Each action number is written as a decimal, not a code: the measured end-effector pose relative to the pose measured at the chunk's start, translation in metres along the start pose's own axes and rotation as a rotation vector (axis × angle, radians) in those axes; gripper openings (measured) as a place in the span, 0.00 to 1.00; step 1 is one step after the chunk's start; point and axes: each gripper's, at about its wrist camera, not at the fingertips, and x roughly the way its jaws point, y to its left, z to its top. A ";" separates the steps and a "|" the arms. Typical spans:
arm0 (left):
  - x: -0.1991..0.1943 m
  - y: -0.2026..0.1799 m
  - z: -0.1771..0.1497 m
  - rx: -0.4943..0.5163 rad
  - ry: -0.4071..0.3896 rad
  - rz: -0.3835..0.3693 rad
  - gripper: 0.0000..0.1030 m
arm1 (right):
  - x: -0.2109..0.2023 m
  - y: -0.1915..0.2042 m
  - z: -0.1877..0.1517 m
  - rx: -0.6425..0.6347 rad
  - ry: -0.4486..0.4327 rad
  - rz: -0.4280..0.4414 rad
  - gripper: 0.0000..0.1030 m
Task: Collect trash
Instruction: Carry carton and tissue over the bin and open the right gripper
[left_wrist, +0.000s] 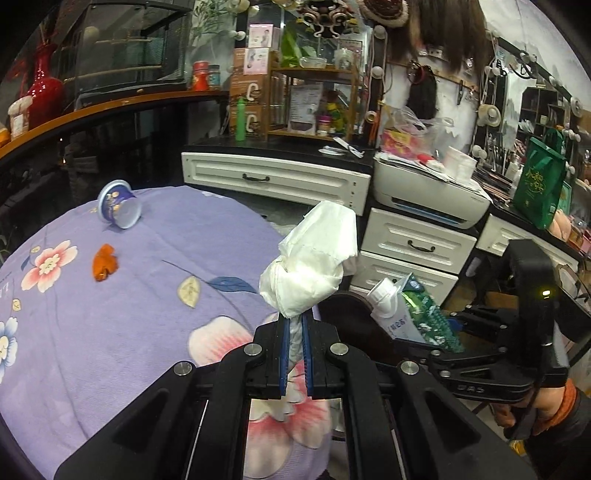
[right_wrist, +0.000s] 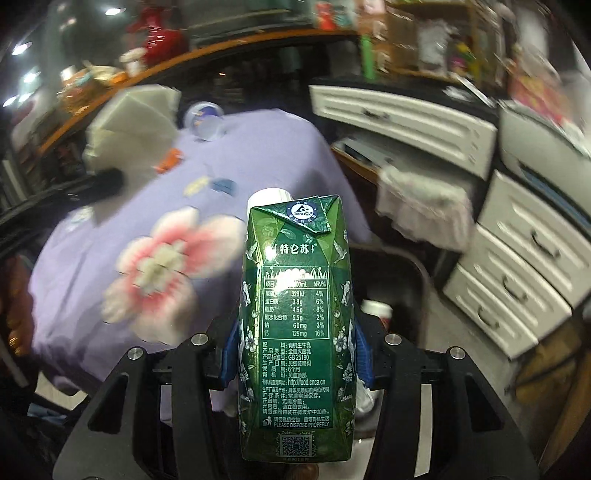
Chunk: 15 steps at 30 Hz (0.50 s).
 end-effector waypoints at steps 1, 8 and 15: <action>0.001 -0.003 0.000 0.002 0.001 -0.004 0.07 | 0.004 -0.005 -0.003 0.013 0.009 -0.007 0.48; 0.012 -0.026 -0.005 0.032 0.018 -0.029 0.07 | 0.058 -0.027 -0.017 0.105 0.093 -0.058 0.48; 0.021 -0.031 -0.010 0.028 0.046 -0.053 0.07 | 0.099 -0.029 -0.026 0.102 0.158 -0.104 0.48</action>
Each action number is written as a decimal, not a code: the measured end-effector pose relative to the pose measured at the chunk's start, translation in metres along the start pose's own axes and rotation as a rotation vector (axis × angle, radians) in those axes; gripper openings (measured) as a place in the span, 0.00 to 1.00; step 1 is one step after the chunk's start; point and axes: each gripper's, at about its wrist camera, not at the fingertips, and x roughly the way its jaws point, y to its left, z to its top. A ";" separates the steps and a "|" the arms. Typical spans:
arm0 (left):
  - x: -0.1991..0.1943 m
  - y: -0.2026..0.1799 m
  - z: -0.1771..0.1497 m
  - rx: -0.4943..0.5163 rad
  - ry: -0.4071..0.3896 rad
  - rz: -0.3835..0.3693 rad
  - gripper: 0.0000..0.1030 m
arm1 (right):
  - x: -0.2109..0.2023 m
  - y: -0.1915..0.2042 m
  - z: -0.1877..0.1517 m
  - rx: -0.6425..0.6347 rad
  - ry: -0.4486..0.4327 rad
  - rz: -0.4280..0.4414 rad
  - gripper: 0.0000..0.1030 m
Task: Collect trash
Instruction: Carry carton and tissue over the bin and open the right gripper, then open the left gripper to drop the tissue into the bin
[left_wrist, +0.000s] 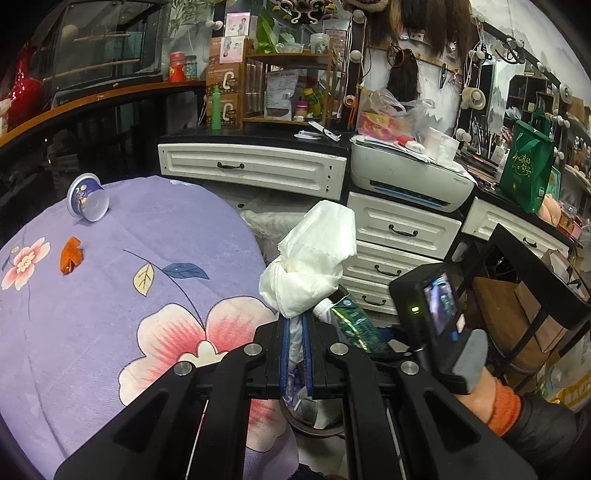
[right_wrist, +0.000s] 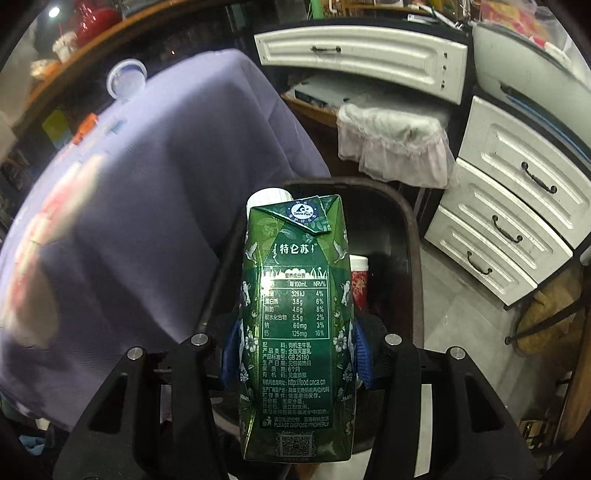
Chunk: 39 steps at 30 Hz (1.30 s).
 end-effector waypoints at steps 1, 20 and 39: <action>0.001 -0.001 -0.001 0.000 0.003 -0.003 0.07 | 0.004 0.000 0.000 0.002 -0.001 -0.009 0.49; 0.041 -0.039 -0.004 0.094 0.085 -0.073 0.07 | -0.075 -0.031 -0.026 0.048 -0.149 -0.109 0.71; 0.119 -0.066 -0.032 0.091 0.298 -0.089 0.07 | -0.119 -0.097 -0.066 0.221 -0.194 -0.157 0.72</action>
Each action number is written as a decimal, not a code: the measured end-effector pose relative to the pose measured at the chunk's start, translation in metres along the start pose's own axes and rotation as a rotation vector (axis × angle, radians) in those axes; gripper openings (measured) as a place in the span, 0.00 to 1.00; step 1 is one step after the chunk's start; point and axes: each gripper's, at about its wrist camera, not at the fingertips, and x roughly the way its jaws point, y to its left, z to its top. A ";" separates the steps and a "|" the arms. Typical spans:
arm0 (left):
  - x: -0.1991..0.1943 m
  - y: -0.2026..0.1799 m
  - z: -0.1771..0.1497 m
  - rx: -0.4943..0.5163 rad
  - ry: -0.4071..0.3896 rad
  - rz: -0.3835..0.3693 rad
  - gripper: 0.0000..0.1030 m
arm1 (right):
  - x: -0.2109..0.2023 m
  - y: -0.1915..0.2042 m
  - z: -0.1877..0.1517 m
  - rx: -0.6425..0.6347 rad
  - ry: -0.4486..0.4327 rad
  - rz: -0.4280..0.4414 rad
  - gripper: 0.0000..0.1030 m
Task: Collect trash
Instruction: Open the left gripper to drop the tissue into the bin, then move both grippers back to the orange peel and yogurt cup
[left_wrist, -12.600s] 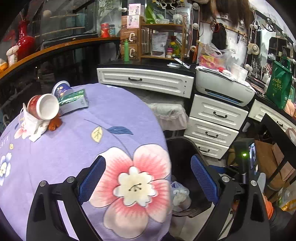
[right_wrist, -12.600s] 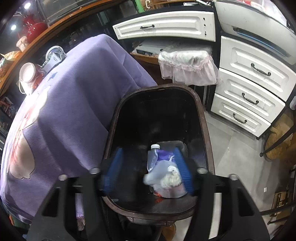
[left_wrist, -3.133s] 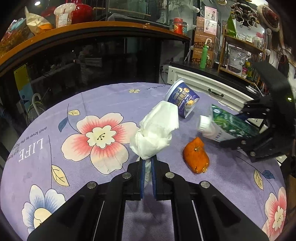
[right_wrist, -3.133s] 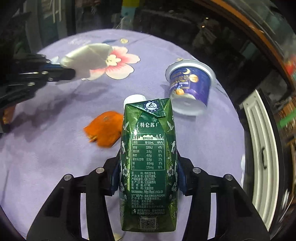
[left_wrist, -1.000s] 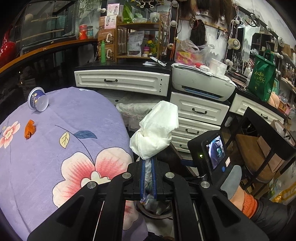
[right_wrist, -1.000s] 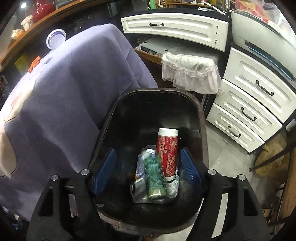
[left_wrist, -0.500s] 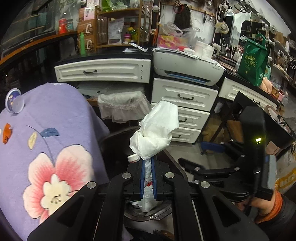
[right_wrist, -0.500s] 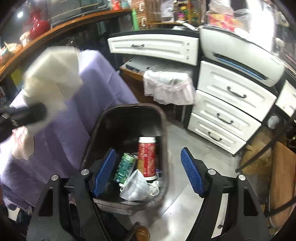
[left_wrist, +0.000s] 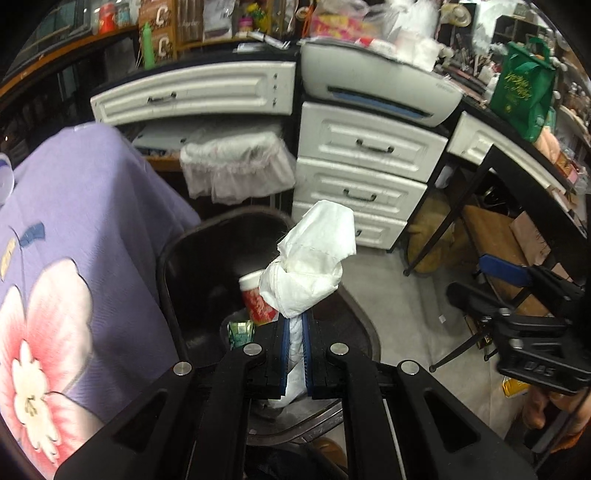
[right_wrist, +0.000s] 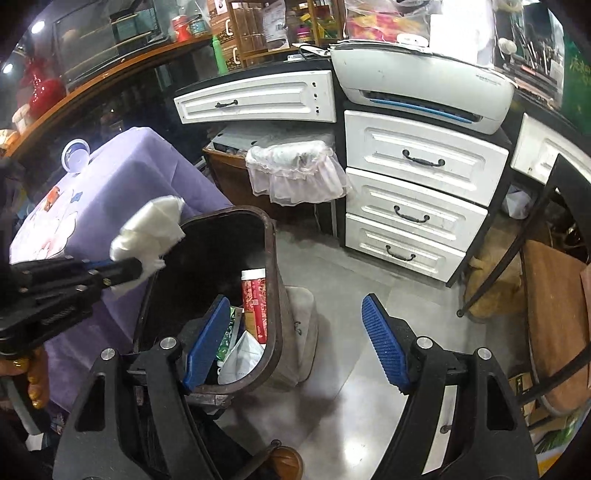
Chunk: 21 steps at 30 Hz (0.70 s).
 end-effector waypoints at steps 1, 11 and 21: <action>0.002 0.001 0.000 -0.004 0.007 -0.001 0.09 | 0.000 0.000 0.000 0.000 -0.002 0.002 0.72; -0.012 -0.003 -0.002 0.007 -0.032 -0.032 0.63 | -0.004 0.000 0.002 0.010 -0.017 -0.001 0.72; -0.059 0.023 0.004 -0.020 -0.117 0.004 0.75 | -0.018 0.024 0.018 0.001 -0.059 0.068 0.74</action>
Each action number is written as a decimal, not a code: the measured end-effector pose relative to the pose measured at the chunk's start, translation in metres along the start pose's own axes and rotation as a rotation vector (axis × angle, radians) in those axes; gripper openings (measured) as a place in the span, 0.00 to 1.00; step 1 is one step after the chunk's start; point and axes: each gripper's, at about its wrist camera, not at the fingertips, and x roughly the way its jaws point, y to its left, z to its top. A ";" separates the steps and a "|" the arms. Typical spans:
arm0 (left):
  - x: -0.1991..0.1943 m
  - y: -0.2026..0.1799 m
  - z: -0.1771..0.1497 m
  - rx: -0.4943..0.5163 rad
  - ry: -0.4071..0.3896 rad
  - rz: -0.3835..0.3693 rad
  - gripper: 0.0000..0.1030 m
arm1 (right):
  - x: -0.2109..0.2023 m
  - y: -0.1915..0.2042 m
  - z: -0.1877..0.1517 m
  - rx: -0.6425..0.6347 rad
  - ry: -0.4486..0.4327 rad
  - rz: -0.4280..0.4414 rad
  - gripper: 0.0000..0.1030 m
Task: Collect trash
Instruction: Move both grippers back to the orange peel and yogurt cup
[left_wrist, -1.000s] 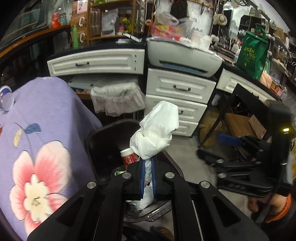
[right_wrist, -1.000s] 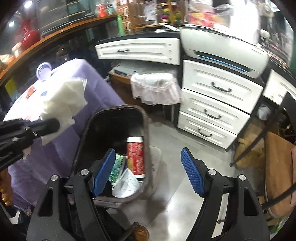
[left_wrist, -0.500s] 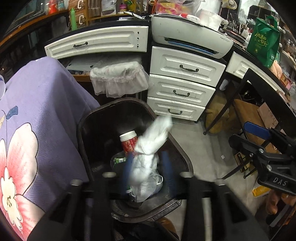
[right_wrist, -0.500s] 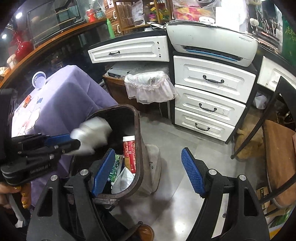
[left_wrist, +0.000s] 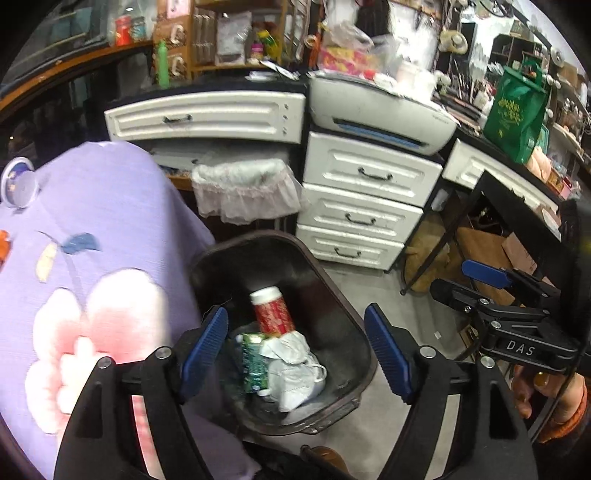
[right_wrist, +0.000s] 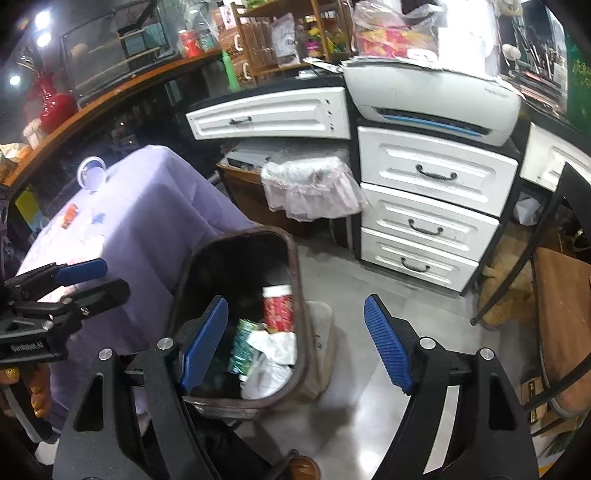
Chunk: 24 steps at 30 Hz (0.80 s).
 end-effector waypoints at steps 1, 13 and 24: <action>-0.004 0.005 0.002 -0.006 -0.010 0.009 0.76 | 0.000 0.007 0.003 -0.012 -0.004 0.010 0.74; -0.051 0.117 0.011 -0.129 -0.064 0.248 0.81 | 0.013 0.092 0.041 -0.141 -0.004 0.177 0.75; -0.043 0.283 0.018 -0.364 0.004 0.474 0.73 | 0.028 0.171 0.090 -0.261 -0.021 0.285 0.79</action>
